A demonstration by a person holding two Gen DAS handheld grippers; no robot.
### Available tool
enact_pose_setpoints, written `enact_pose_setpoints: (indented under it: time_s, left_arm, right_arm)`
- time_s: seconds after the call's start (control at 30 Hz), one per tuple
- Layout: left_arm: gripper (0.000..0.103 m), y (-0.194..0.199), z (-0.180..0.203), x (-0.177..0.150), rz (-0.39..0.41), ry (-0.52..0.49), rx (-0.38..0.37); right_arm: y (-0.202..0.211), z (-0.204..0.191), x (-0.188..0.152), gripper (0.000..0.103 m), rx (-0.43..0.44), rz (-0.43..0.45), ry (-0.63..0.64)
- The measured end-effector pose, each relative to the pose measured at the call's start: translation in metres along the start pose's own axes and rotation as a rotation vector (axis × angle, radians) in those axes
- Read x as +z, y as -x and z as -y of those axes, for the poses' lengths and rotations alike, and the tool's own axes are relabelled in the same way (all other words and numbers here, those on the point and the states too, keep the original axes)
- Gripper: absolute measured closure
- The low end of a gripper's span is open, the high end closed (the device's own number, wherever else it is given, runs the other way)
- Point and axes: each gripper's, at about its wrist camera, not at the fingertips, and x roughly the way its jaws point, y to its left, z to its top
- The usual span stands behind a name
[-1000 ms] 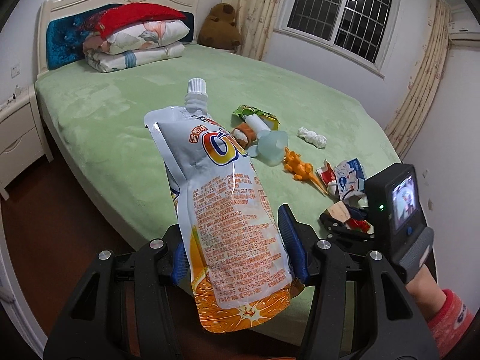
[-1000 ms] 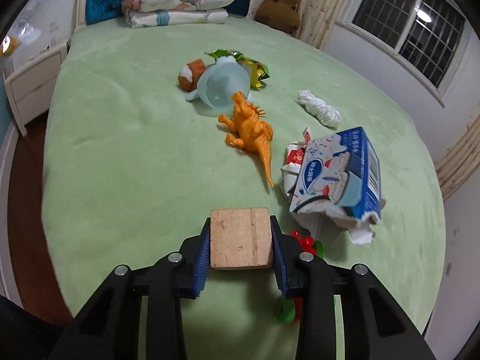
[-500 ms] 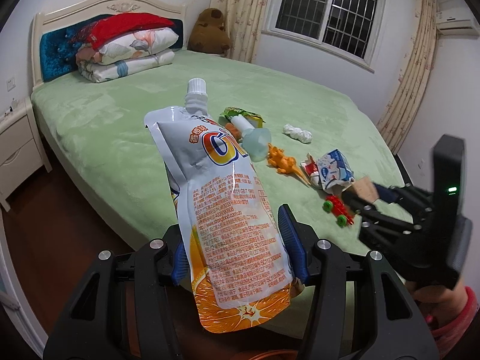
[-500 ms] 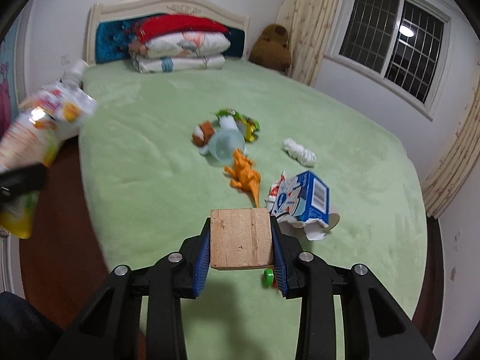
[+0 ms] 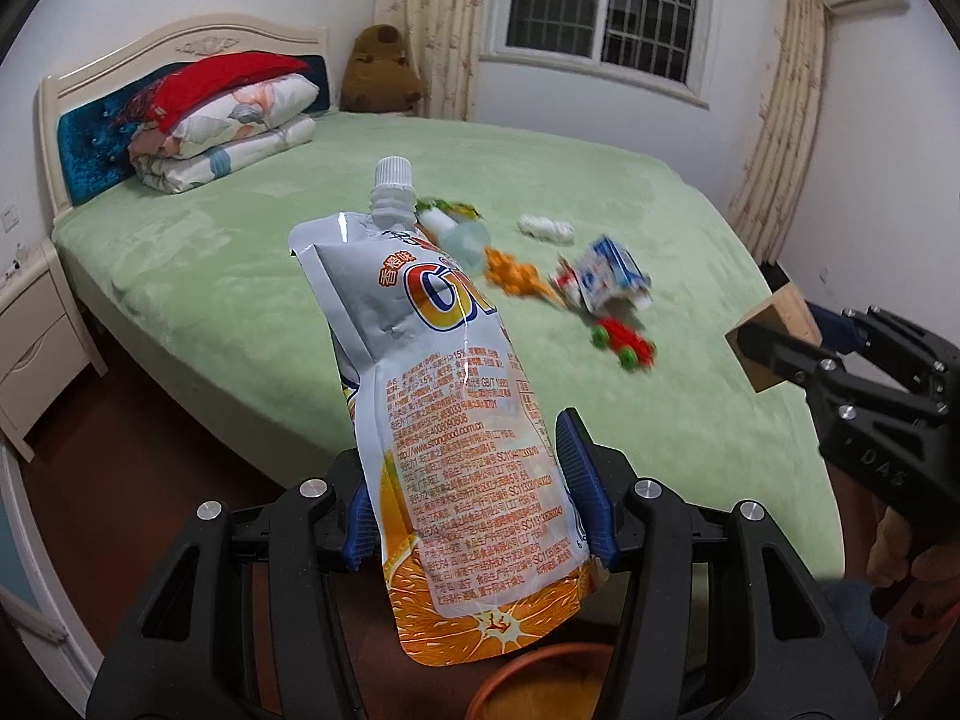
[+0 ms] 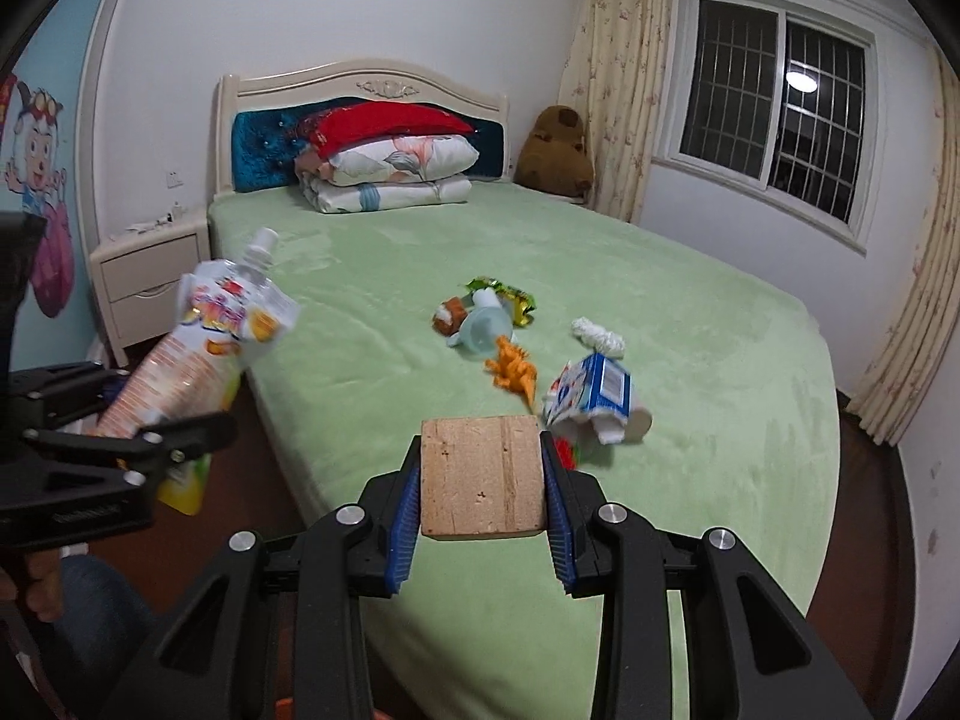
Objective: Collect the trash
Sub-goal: 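Carry the pouch and block to the orange bucket and release both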
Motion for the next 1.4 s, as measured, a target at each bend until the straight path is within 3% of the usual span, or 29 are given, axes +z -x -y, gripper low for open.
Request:
enact_pose_setpoints:
  time_s: [0.17,0.3,0.5,0.67,0.8,0.93,1.1,1.13,1.17,1.23,1.3,1.4]
  left_arm:
    - [0.051,-0.009,0.020,-0.041,-0.104,-0.044,-0.024]
    - [0.051,-0.033,0.027,-0.082,-0.243,-0.058,-0.040]
    - [0.051,-0.078,0.035,-0.156,-0.491,-0.071,-0.056]
    - [0.051,-0.116,0.043,-0.222,-0.753,-0.051,-0.106]
    - [0.051,-0.138,0.042,-0.253,-0.886,-0.027,-0.117]
    - [0.051,-0.152,0.038,-0.272,-0.960,-0.001,-0.123]
    - [0.051,-0.157,0.041,-0.273,-0.986,-0.017,-0.129]
    - [0.051,-0.161,0.041,-0.268,-0.984,-0.026,-0.129]
    - [0.050,-0.161,0.047,-0.277,-0.975,-0.034,-0.127]
    - [0.046,-0.159,0.046,-0.276,-0.970,-0.045,-0.126]
    - [0.032,-0.154,0.047,-0.275,-0.960,-0.050,-0.118]
    - [0.028,-0.153,0.050,-0.274,-0.935,-0.060,-0.115]
  right_arm:
    - [0.010,-0.009,-0.041,0.068,0.039,-0.080,0.002]
    - [0.000,-0.017,-0.087,0.068,0.068,-0.204,-0.013]
    - [-0.032,-0.028,-0.158,0.068,0.117,-0.425,-0.051]
    - [-0.056,-0.041,-0.208,0.068,0.156,-0.581,-0.092]
    - [-0.072,-0.051,-0.236,0.068,0.154,-0.676,-0.098]
    - [-0.084,-0.059,-0.256,0.068,0.156,-0.756,-0.100]
    - [-0.090,-0.067,-0.255,0.067,0.161,-0.788,-0.100]
    - [-0.091,-0.070,-0.246,0.062,0.164,-0.788,-0.107]
    - [-0.085,-0.067,-0.249,0.049,0.156,-0.775,-0.111]
    - [-0.083,-0.066,-0.243,0.046,0.143,-0.757,-0.110]
    - [-0.077,-0.059,-0.241,0.045,0.136,-0.748,-0.124]
    - [-0.078,-0.055,-0.243,0.043,0.123,-0.744,-0.141]
